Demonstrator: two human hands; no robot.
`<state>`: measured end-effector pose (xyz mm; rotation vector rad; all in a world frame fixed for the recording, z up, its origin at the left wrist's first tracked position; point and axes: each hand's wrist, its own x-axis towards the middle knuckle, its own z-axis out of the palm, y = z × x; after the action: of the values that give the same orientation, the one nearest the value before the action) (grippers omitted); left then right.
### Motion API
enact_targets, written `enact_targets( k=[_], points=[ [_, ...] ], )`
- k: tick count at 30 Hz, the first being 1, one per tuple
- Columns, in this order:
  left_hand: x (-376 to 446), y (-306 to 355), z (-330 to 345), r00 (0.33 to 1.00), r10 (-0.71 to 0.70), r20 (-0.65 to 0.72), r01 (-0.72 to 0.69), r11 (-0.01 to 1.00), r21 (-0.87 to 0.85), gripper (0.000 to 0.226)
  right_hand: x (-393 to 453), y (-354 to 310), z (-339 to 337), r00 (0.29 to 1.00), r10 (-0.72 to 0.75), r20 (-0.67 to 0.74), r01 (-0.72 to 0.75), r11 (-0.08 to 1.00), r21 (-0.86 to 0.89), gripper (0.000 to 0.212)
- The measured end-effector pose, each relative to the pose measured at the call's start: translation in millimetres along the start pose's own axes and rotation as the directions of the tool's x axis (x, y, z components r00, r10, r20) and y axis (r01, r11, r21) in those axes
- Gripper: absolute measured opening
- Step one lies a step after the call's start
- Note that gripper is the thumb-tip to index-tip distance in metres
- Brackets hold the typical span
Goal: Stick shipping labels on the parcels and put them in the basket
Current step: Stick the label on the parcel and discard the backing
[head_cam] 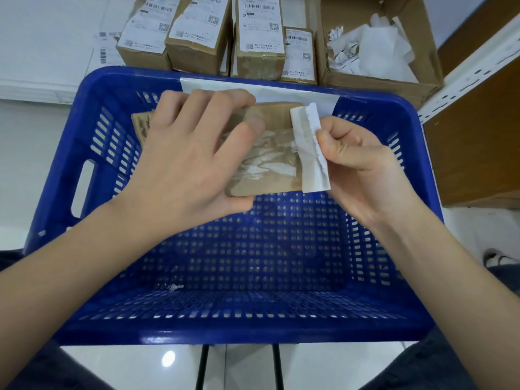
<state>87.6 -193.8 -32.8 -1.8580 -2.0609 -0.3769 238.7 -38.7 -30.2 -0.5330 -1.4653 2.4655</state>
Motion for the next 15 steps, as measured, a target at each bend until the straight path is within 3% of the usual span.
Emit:
enact_targets(
  k=[4, 7, 11, 15],
  points=[
    [1.5, -1.5, -0.7, 1.0, 0.008, -0.011, -0.008, 1.0, -0.004, 0.073, -1.3, -0.7, -0.2, 1.0, 0.006, 0.019, -0.007, 0.996, 0.084, 0.022],
    [1.7, -0.9, -0.8, 0.997, -0.077, -0.006, 0.076, 0.992, -0.097, 0.071, -1.9, -4.7, 0.8, 0.999, -0.023, 0.048, 0.014, 0.984, 0.179, 0.02],
    [5.1, 0.2, 5.0, 0.997, -0.064, 0.036, 0.067, 0.994, -0.089, 0.071, -0.8, -6.3, 1.5, 0.999, -0.036, -0.027, 0.035, 0.999, -0.028, 0.029],
    [5.0, 3.4, 9.4, 0.993, -0.09, 0.077, 0.095, 0.993, -0.067, 0.069, -1.1, -3.5, 1.8, 0.996, -0.052, -0.066, 0.038, 0.979, -0.201, 0.013]
  ],
)
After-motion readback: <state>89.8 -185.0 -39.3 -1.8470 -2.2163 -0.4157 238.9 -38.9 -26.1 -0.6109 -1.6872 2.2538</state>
